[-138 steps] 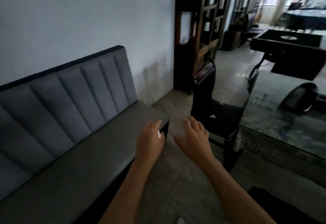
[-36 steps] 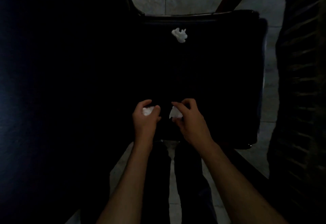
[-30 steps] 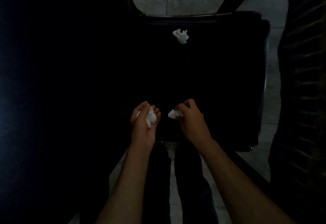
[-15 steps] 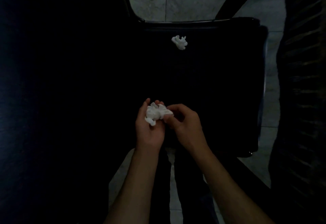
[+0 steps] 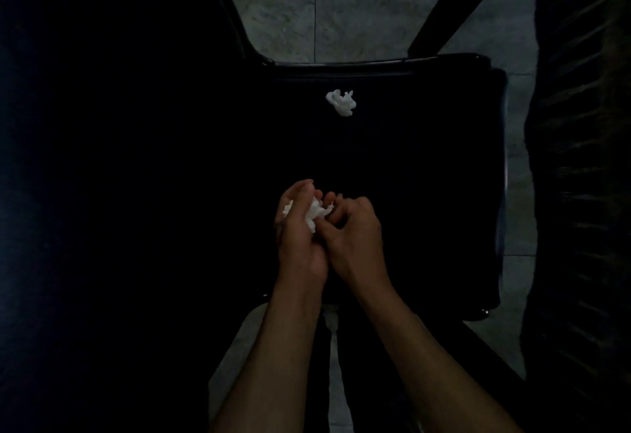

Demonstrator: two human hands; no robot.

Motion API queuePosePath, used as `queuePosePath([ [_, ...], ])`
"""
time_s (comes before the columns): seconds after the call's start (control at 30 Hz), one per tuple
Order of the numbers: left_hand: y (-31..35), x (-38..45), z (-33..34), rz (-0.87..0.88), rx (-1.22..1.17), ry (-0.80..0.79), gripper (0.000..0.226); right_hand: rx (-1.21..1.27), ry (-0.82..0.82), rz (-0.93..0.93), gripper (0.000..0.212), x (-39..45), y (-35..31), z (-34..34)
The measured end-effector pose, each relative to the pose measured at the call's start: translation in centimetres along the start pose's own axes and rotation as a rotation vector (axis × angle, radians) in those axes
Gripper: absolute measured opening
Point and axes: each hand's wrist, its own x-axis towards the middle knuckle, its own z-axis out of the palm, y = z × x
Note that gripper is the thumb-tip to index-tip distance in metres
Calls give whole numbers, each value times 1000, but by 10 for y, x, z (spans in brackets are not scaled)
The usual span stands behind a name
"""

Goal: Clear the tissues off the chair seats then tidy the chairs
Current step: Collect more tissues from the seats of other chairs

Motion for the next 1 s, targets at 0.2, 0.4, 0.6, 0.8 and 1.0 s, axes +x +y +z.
queuePosePath([
  [0.2,12,18,11,79,132,34,11,68,-159,62,34,17,-1,-21],
  [0.4,28,37,31,275,560,163,14,-116,-18,-63,35,60,-10,-46],
  [0.6,40,60,44,774,1246,185,15,-448,39,-444,54,119,-31,-52],
  [0.8,51,77,53,925,1368,164,16,-576,-56,-528,66,162,-39,-36],
  [1.0,54,85,59,876,1362,155,17,-719,-141,-523,73,174,-43,-28],
])
